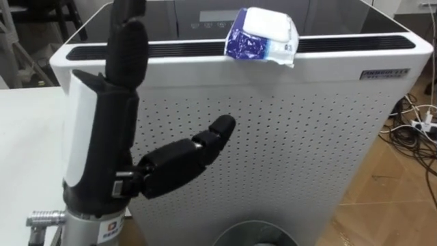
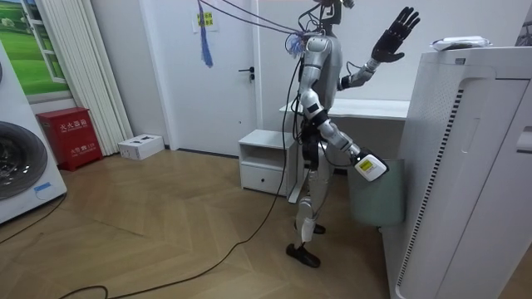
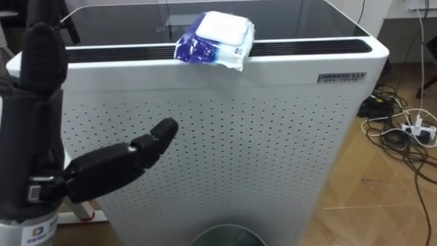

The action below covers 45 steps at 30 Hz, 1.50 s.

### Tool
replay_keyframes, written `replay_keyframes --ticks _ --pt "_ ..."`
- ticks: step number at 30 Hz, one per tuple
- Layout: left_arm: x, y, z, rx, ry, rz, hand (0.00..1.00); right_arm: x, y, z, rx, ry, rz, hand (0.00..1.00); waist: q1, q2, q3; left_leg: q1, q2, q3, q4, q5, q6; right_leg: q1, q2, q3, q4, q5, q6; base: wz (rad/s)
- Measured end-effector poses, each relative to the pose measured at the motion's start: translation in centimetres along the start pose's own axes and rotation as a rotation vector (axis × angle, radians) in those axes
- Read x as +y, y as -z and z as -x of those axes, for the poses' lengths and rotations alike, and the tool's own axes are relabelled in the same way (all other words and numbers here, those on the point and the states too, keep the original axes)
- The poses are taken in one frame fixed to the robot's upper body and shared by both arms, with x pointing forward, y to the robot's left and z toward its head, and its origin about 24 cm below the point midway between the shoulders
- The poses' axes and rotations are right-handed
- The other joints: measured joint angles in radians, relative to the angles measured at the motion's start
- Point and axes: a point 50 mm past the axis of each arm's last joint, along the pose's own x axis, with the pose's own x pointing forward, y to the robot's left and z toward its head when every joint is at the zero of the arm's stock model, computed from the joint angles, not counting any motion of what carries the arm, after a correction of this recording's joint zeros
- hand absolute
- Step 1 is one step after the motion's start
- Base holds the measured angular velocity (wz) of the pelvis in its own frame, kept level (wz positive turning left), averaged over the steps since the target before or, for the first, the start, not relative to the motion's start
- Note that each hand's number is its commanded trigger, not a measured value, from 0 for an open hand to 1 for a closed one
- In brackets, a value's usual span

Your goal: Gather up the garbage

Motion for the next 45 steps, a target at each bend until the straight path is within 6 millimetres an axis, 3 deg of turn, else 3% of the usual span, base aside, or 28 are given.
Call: replay_keyframes --ticks 4,10,19,26,35,45 --pt "0.1 -0.1 -0.9 -0.050 0.021 -0.012 0.00 0.0 0.0 0.0 0.002 -0.003 0.002 1.00 -0.002 0.022 0.0045 0.007 0.000 0.005 -0.007 0.000 0.000 0.000 0.000 0.007 0.000 0.000 0.000 -0.06" --pt "0.3 -0.1 -1.1 -0.066 0.104 -0.047 0.00 -0.3 0.0 0.1 0.007 -0.007 0.024 1.00 -0.003 0.058 -0.0046 0.018 -0.004 0.015 -0.022 0.001 0.000 0.000 0.001 0.009 0.000 0.000 0.000 -0.04" --pt "1.8 0.6 -3.0 -0.099 0.087 -0.164 0.00 -0.4 0.0 0.1 0.011 -0.013 0.057 1.00 -0.003 0.061 -0.0044 0.031 0.002 0.028 -0.029 0.002 0.001 0.004 0.002 0.024 0.000 0.000 0.000 -0.05" --pt "2.3 -0.1 -4.6 -0.149 0.081 -0.195 0.00 -0.5 0.0 0.1 0.018 -0.019 0.055 1.00 -0.001 0.063 -0.0051 0.031 0.004 0.030 -0.029 0.002 0.001 0.006 0.003 0.022 -0.002 0.000 0.000 0.00" --pt "2.4 0.1 -5.2 -0.139 0.137 -0.244 0.00 -1.2 -0.3 0.2 0.029 -0.022 0.074 1.00 -0.003 0.105 -0.0074 0.050 0.005 0.037 -0.035 0.002 0.001 0.018 0.004 0.025 -0.001 0.000 0.000 -0.02" --pt "2.5 -0.2 -6.9 -0.193 0.261 -0.299 0.00 -1.5 -0.5 0.3 0.023 -0.046 0.082 1.00 -0.004 0.101 -0.0044 0.051 0.006 0.045 -0.039 0.002 0.000 0.017 0.006 0.029 -0.009 0.000 0.000 -0.01"
